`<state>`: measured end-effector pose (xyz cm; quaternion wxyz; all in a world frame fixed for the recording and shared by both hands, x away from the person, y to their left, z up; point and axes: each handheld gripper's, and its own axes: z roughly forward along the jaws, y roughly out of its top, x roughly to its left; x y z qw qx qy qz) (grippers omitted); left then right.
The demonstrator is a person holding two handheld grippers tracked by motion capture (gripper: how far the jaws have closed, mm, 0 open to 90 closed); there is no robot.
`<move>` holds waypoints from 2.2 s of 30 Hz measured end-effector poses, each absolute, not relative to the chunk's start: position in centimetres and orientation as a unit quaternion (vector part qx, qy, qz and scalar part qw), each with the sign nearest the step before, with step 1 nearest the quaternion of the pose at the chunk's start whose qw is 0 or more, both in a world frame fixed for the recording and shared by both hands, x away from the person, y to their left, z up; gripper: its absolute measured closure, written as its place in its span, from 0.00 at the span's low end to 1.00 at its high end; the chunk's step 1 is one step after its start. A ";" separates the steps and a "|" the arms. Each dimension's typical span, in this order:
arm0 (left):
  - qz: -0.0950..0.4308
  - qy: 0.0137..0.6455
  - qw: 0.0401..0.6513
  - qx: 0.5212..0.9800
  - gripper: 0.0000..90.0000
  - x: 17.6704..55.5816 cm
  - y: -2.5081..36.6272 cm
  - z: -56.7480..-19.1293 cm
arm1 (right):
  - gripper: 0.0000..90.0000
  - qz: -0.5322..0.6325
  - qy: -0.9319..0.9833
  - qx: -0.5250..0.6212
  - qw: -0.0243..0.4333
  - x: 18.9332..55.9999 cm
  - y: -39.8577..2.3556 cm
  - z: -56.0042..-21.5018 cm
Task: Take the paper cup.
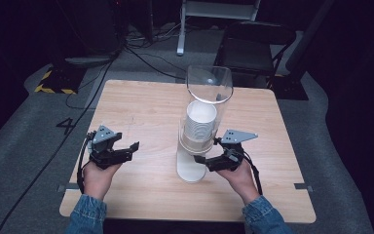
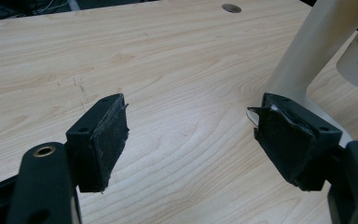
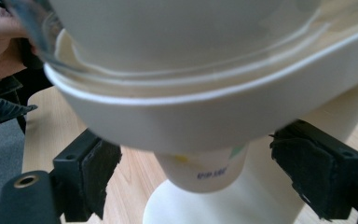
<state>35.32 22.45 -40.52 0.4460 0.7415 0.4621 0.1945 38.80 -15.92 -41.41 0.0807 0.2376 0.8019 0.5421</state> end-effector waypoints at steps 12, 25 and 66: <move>0.191 0.466 0.443 0.742 0.28 35.4 22.5 -40.8 | 0.20 0.562 0.789 0.228 0.097 39.4 -14.4 -42.2; 0.190 0.468 0.440 0.743 0.28 35.4 22.6 -41.1 | 0.34 0.570 0.781 0.226 0.120 39.1 -14.1 -42.3; 0.188 0.469 0.439 0.743 0.28 35.3 22.6 -41.2 | 0.36 0.572 0.778 0.224 0.131 38.6 -14.3 -43.1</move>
